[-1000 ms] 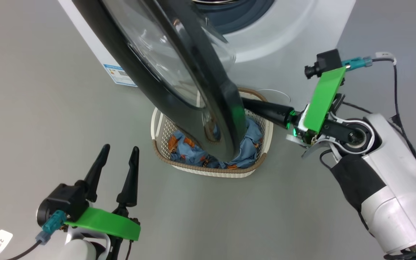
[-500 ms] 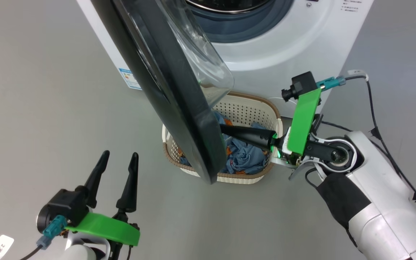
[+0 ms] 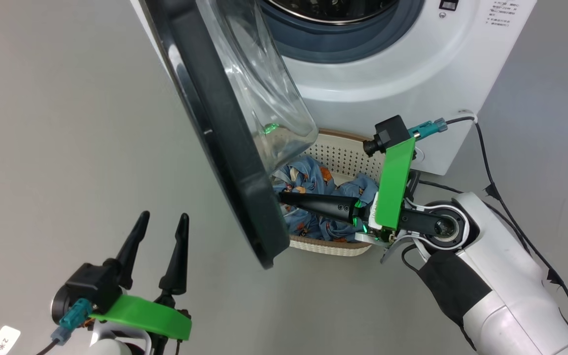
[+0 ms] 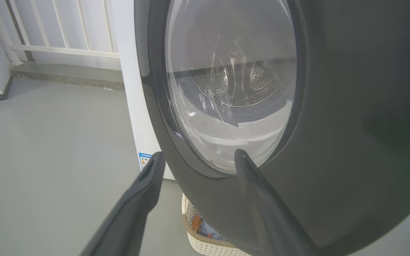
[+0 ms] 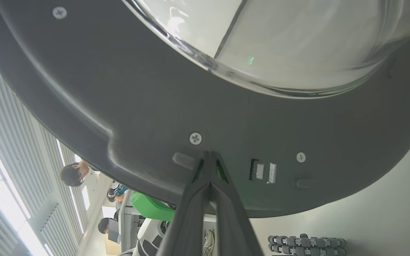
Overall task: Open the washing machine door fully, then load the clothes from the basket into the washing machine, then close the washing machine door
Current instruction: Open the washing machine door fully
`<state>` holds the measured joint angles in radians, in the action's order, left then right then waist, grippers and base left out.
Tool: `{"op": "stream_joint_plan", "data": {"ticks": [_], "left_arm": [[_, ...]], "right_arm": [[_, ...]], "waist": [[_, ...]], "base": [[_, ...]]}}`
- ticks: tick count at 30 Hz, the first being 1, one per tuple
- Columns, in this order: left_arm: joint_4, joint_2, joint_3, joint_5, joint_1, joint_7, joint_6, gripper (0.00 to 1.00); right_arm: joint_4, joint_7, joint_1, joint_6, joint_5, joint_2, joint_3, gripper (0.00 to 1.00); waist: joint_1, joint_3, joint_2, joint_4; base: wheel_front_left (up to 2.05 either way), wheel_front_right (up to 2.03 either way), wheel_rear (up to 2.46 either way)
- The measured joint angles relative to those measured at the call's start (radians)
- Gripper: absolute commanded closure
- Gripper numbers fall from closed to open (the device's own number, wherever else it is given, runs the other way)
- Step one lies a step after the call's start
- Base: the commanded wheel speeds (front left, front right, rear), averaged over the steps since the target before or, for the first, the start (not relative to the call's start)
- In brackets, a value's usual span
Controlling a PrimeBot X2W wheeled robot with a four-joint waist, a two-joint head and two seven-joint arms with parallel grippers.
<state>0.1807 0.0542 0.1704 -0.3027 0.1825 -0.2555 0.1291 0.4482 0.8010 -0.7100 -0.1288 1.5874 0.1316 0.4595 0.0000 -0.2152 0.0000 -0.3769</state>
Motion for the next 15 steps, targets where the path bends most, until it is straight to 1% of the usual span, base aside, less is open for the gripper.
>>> {"op": "stream_joint_plan", "data": {"ticks": [5, 10, 11, 12, 13, 14, 15], "left_arm": [[0.004, -0.001, -0.007, 0.000, 0.000, 0.000, 0.000, 0.00], [0.018, 0.001, -0.007, 0.000, -0.001, 0.000, 0.000, 0.00], [0.020, 0.003, -0.007, 0.000, -0.001, 0.000, 0.000, 0.00], [0.023, 0.007, -0.006, 0.000, -0.001, 0.000, 0.000, 0.00], [0.025, 0.012, -0.004, 0.000, -0.001, 0.000, 0.000, 0.00], [0.026, 0.017, -0.004, -0.001, -0.001, 0.000, 0.000, 0.00], [0.026, 0.022, -0.004, -0.002, -0.002, 0.000, 0.000, 0.00]], "right_arm": [[-0.014, -0.003, 0.007, 0.000, -0.001, -0.008, -0.004, 1.00], [-0.020, -0.032, 0.015, 0.000, -0.005, -0.008, -0.020, 1.00], [-0.023, -0.041, 0.020, 0.000, -0.009, -0.007, -0.024, 0.91], [-0.026, -0.049, 0.024, 0.000, -0.013, -0.004, -0.029, 0.72], [-0.032, -0.058, 0.031, 0.000, -0.014, 0.000, -0.036, 0.57], [-0.036, -0.066, 0.040, 0.000, -0.014, 0.003, -0.045, 0.44], [-0.040, -0.073, 0.047, 0.000, -0.014, 0.008, -0.052, 0.20]], "waist": [[0.0000, 0.007, 0.0000, 0.004], [0.0000, 0.021, 0.0000, 0.022], [0.0000, 0.025, 0.0000, 0.027], [0.0000, 0.028, 0.0000, 0.032], [0.0000, 0.032, 0.0001, 0.037], [0.0000, 0.036, 0.0000, 0.043], [0.0000, 0.039, 0.0000, 0.049]], "base": [[0.00, 0.00, 0.00], [0.00, 0.00, 0.00], [0.00, 0.00, 0.00], [0.00, 0.00, 0.00], [0.00, 0.00, 0.00], [0.00, 0.00, 0.00], [0.00, 0.00, 0.00]]}}
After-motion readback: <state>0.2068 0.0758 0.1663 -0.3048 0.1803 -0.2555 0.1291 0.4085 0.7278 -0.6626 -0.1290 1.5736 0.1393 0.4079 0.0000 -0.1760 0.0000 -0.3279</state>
